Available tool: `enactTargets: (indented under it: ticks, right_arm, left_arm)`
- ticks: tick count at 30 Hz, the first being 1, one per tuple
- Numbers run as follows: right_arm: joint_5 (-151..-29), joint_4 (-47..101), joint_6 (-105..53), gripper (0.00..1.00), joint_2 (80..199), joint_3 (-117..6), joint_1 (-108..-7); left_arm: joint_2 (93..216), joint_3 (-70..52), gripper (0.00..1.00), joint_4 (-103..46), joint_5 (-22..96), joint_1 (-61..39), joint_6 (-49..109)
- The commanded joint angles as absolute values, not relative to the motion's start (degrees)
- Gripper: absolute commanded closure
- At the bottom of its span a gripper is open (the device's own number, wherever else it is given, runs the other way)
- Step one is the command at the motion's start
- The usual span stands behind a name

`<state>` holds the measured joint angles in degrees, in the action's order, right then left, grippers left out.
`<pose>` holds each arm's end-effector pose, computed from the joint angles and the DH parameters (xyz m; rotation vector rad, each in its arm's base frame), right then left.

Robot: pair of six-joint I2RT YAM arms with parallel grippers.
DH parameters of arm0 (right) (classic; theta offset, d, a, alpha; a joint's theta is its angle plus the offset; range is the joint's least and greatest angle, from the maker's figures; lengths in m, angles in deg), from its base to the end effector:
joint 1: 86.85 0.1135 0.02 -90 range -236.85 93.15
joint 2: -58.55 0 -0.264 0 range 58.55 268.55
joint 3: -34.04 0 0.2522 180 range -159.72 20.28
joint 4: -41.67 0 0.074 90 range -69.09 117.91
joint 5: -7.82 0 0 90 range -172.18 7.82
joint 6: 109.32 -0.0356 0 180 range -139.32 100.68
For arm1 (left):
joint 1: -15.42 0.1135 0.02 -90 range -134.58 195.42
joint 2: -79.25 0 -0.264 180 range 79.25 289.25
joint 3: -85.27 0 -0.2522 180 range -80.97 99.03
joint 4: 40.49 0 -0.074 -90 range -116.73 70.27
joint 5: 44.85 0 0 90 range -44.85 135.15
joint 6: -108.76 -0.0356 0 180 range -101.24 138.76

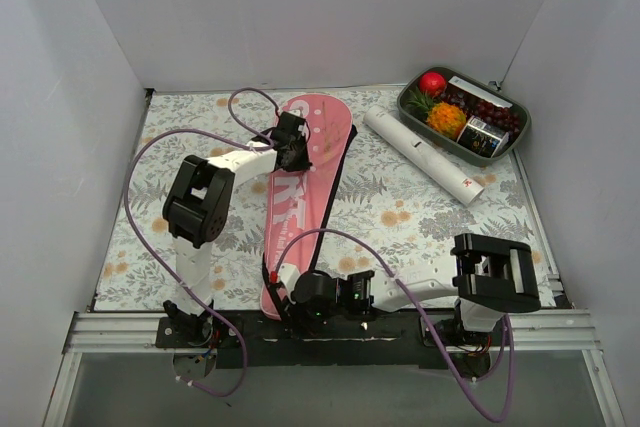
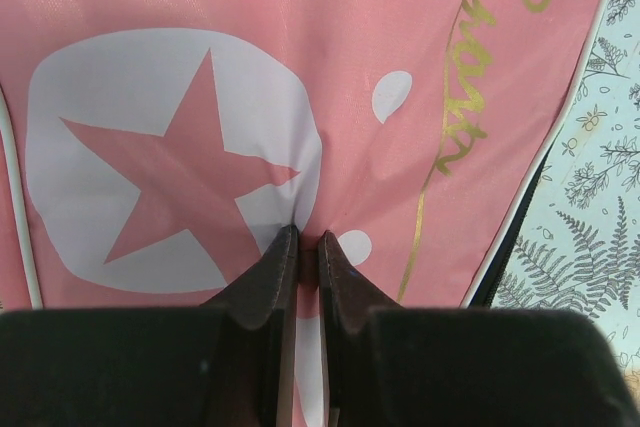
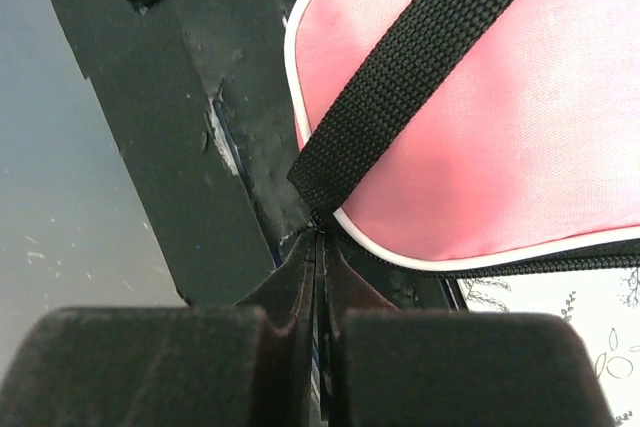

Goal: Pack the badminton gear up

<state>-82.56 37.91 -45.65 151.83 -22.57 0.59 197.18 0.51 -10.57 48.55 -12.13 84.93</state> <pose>0.0141 0.3205 0.1554 -1.2754 2.1529 0.9723 0.3936 -0.2030 0.1624 -0.8816 2.4375 -0.5874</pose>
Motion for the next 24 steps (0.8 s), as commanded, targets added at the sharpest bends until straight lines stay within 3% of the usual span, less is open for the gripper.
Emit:
enactTargets:
  ticks: [1, 3, 8, 9, 15, 18, 24]
  right_arm:
    - [-82.4, 38.8, -49.6, 0.99, 153.0, -25.5, 2.3]
    - [-80.1, 37.5, -50.4, 0.98, 152.0, -25.3, 2.3]
    - [-74.1, 29.0, -52.4, 0.74, 148.0, -23.5, 2.3]
    - [-71.3, 28.0, -52.8, 0.59, 146.1, -22.4, 2.2]
    - [-60.5, 16.6, -53.6, 0.22, 136.4, -21.0, 1.0]
    - [-56.7, 11.7, -53.7, 0.11, 130.9, -21.2, -1.5]
    - [-65.0, 2.3, -54.5, 0.06, 122.6, -22.5, -15.7]
  left_arm:
    - [200.8, -3.7, 1.00, -5.3, 51.4, -10.0, 85.1]
    - [200.2, -4.1, 1.00, -5.4, 51.5, -9.9, 84.9]
    - [199.9, -4.0, 1.00, -5.9, 50.7, -9.0, 85.0]
    - [200.0, -4.0, 1.00, -6.0, 50.6, -9.0, 84.9]
    - [199.8, -4.1, 1.00, -6.4, 51.1, -8.9, 84.9]
    - [200.5, -1.4, 1.00, -5.6, 51.2, -8.8, 84.6]
    - [204.6, 9.8, 1.00, -0.5, 50.3, -8.5, 83.7]
